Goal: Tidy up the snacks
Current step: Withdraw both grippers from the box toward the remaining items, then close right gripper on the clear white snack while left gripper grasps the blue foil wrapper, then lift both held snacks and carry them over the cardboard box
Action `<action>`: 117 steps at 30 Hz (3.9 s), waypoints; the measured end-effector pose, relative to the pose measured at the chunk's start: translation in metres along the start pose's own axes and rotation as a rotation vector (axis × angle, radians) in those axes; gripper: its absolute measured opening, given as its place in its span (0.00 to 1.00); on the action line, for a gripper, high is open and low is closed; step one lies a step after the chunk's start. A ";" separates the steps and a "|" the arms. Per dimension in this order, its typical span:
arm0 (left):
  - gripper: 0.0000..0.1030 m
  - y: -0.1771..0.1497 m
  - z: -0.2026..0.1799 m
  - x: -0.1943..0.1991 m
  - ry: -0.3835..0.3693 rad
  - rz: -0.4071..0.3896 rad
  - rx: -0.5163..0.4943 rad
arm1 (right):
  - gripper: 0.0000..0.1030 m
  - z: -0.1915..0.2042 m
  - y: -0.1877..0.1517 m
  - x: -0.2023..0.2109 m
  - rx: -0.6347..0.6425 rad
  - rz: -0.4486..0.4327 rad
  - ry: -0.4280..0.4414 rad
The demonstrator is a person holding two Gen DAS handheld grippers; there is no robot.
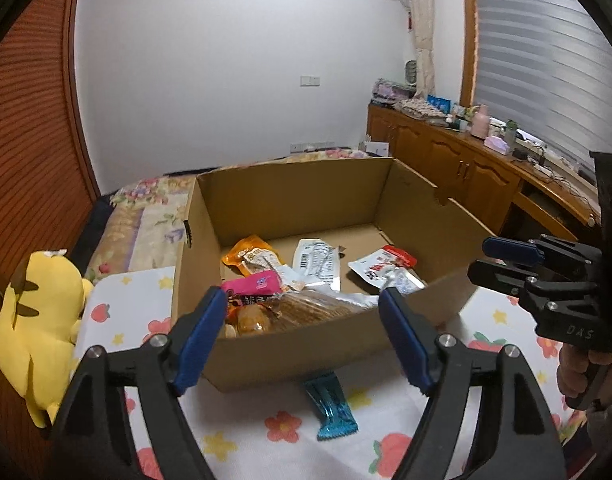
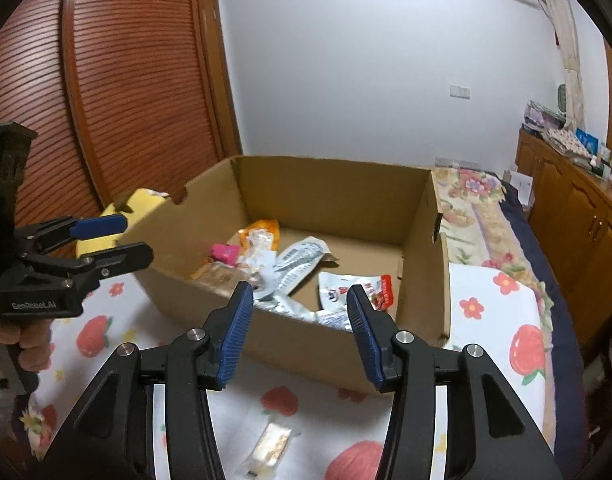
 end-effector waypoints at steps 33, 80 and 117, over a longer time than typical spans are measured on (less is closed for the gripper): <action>0.95 -0.100 -0.013 -0.005 0.017 0.051 0.023 | 0.48 0.028 -0.118 -0.008 0.095 0.199 -0.006; 0.58 -0.115 -0.009 -0.063 -0.009 0.206 0.086 | 0.19 0.014 -0.141 -0.007 0.071 0.211 -0.052; 0.23 -0.128 -0.022 -0.021 0.005 0.142 0.097 | 0.19 0.011 -0.142 -0.004 0.042 0.180 -0.039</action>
Point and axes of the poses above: each gripper's, at about its wrist camera, not at the fingertips, and x roughly against the way its jaws point, z to its left, y to its top, the point moved 9 cm from there along -x, roughly the way its jaws point, and after that the axes turned 15 degrees about -y, right-handed, at the moved point
